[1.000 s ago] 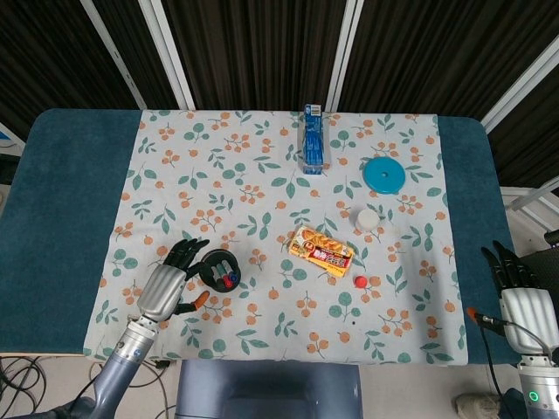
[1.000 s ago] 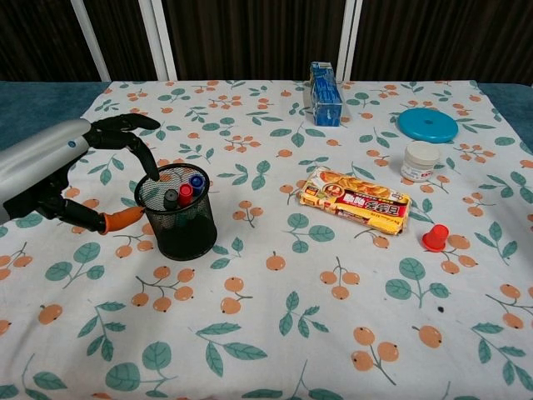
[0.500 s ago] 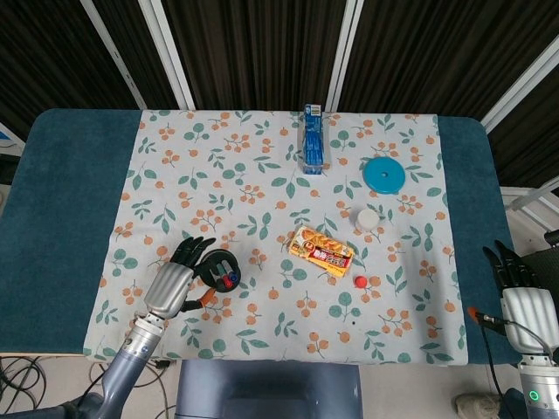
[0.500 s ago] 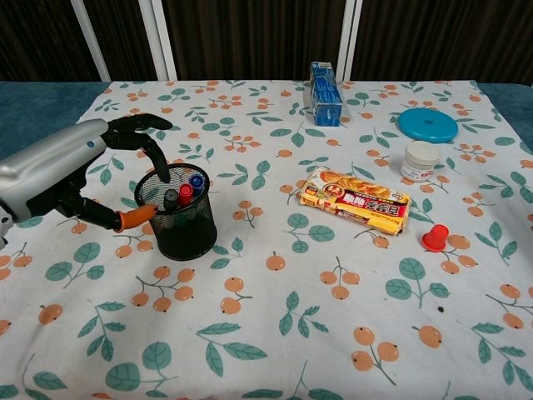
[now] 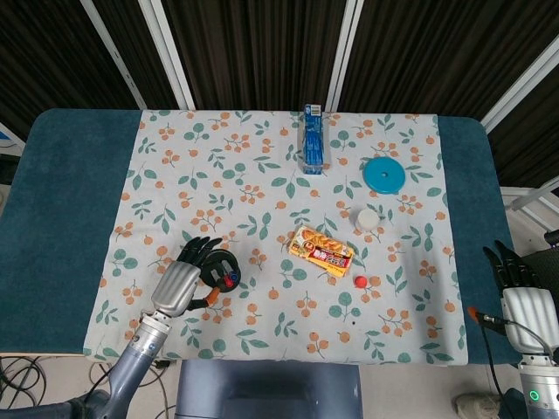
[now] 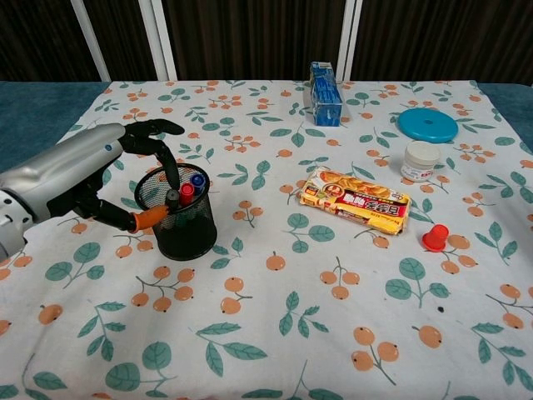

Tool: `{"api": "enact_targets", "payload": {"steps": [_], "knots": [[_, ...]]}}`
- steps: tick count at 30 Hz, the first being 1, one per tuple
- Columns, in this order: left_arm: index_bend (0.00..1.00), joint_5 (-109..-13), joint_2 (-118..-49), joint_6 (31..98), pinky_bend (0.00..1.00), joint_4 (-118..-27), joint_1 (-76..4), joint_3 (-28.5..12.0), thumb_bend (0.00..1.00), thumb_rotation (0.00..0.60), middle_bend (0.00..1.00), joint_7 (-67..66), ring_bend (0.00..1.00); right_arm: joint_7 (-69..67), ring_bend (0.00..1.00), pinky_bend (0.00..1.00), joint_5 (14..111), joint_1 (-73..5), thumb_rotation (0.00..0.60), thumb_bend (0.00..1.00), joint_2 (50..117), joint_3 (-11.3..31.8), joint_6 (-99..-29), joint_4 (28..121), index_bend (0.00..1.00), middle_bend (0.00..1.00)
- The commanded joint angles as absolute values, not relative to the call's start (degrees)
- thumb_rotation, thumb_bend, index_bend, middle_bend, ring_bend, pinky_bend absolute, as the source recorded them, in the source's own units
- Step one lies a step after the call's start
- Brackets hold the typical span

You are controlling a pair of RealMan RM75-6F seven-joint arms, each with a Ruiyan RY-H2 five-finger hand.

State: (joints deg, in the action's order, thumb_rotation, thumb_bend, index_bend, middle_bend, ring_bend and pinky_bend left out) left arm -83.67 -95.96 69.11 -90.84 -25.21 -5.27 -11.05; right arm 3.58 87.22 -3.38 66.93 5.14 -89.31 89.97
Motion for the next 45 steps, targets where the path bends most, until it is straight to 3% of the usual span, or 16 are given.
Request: {"api": "enact_targets", "payload": {"steps": [1,45], "knots": [[0.48,-83.4,-96.0,69.0,0.0,-90.9,-25.3,-5.2,0.34,0.6,0.08,-11.3,0.0,3.6,0.1,0.2,87.2,-3.4,0.6,0.1,66.9,5.1,-89.3,90.0,0.1,0.02],[0.55,-81.8,-93.8,70.2,0.0,-94.7,-26.2,-5.8,0.38,0.6,0.08,-12.1,0.0,3.1,0.1,0.2,87.1,-3.4,0.6,0.1,66.8,5.2,-89.0,90.3,0.1,0.02]]}}
